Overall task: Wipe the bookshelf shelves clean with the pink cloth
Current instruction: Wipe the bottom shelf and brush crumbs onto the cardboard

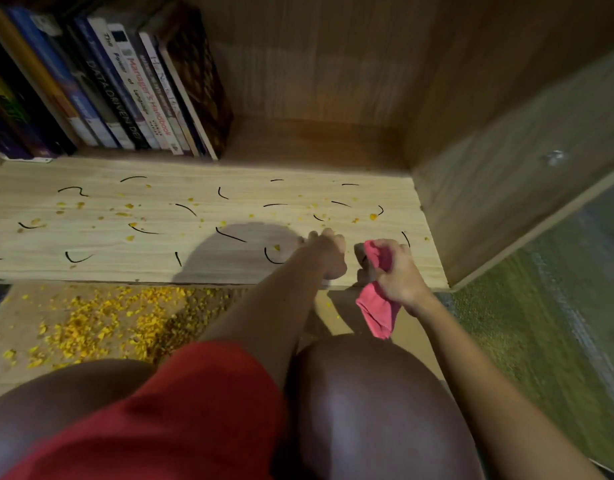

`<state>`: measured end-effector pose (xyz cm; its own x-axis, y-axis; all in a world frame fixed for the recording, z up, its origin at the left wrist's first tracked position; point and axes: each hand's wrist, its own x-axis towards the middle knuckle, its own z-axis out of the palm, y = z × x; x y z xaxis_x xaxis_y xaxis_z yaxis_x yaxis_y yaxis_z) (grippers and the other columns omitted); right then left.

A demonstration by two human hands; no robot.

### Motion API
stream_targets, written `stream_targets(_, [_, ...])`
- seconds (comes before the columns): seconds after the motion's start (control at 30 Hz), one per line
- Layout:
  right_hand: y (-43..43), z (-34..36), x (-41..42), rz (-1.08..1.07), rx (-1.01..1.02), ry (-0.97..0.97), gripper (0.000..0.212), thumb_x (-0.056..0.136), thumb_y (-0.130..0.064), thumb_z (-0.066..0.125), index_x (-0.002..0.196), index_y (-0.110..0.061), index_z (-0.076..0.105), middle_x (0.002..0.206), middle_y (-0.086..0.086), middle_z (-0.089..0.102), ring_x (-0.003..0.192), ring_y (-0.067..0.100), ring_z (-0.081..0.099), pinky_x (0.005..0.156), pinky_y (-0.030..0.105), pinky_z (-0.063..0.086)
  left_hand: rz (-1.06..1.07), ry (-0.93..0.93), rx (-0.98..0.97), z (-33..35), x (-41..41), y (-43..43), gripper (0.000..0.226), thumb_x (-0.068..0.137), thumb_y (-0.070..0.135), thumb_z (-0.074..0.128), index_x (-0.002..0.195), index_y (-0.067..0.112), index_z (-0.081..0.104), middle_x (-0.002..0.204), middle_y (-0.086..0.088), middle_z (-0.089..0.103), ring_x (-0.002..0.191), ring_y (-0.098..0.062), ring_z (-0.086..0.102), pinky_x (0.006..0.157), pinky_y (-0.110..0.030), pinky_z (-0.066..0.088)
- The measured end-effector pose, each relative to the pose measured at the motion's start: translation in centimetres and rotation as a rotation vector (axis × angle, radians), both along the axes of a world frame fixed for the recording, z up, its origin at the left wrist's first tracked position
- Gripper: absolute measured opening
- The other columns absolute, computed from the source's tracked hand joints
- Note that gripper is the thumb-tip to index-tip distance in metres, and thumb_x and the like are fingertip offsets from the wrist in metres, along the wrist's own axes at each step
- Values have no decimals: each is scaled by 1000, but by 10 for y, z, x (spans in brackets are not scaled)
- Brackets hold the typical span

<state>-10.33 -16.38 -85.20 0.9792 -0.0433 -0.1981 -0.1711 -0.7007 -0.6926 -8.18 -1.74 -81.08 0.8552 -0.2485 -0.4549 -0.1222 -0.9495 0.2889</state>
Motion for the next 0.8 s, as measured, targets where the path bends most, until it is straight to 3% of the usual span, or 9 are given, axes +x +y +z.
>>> stream_targets(0.07, [-7, 3, -4, -92, 31, -34, 34, 81, 2, 61, 105, -13, 42, 103, 9, 52, 90, 22, 54, 69, 25, 46, -69, 9, 35, -9, -5, -12, 46, 91, 11, 42, 137, 10, 39, 142, -13, 31, 130, -34, 29, 107, -46, 23])
stream_targets(0.13, [-13, 6, -3, -136, 15, -82, 30, 78, 5, 59, 93, -12, 41, 93, 7, 52, 82, 22, 51, 61, 26, 39, -85, 2, 36, -14, -2, -14, 47, 91, 12, 42, 138, 10, 38, 145, -13, 28, 132, -33, 25, 108, -46, 20])
stream_targets(0.23, [-20, 13, 6, -177, -47, -154, 20, 78, 3, 62, 88, -12, 54, 104, 9, 55, 95, 24, 54, 81, 26, 39, -104, -14, 21, -16, 2, -12, 46, 92, 14, 43, 137, 11, 39, 145, -11, 29, 133, -32, 26, 108, -45, 21])
stream_targets(0.33, [-28, 13, 17, -254, -108, -175, 20, 83, -6, 65, 102, -10, 63, 119, 10, 45, 109, 25, 50, 97, 21, 31, -118, -16, 25, -21, 6, -10, 45, 93, 17, 44, 137, 12, 39, 144, -10, 32, 132, -31, 29, 107, -47, 22])
stream_targets(0.4, [-32, 9, 22, -302, -135, -174, 22, 88, -11, 62, 110, -9, 62, 124, 10, 35, 115, 28, 45, 105, 26, 26, -133, -26, 30, -25, 9, -9, 47, 94, 22, 45, 139, 13, 37, 146, -10, 31, 134, -31, 28, 108, -49, 21])
stream_targets(0.53, [-38, -3, 26, -378, -150, -112, 26, 95, -15, 52, 119, -6, 55, 134, 13, 26, 122, 32, 34, 107, 34, 23, -198, -38, 8, -32, 15, -12, 59, 94, 30, 50, 146, 14, 26, 155, -4, 19, 144, -22, 12, 112, -49, 12])
stream_targets(0.7, [-35, -21, 23, -270, -597, 57, 63, 89, -37, 50, 144, -16, 26, 149, 21, 11, 129, 42, 23, 105, 49, 25, -215, -24, -27, -37, 24, -18, 68, 92, 33, 55, 149, 17, 20, 158, 1, 13, 146, -17, 0, 112, -54, 1])
stream_targets(0.8, [-30, -21, 25, -334, -624, 93, 60, 89, -36, 50, 142, -22, 28, 145, 20, 16, 124, 42, 28, 102, 50, 28, -216, -21, -17, -41, 26, -18, 73, 90, 36, 57, 149, 17, 19, 158, 1, 10, 146, -17, -2, 112, -55, -1])
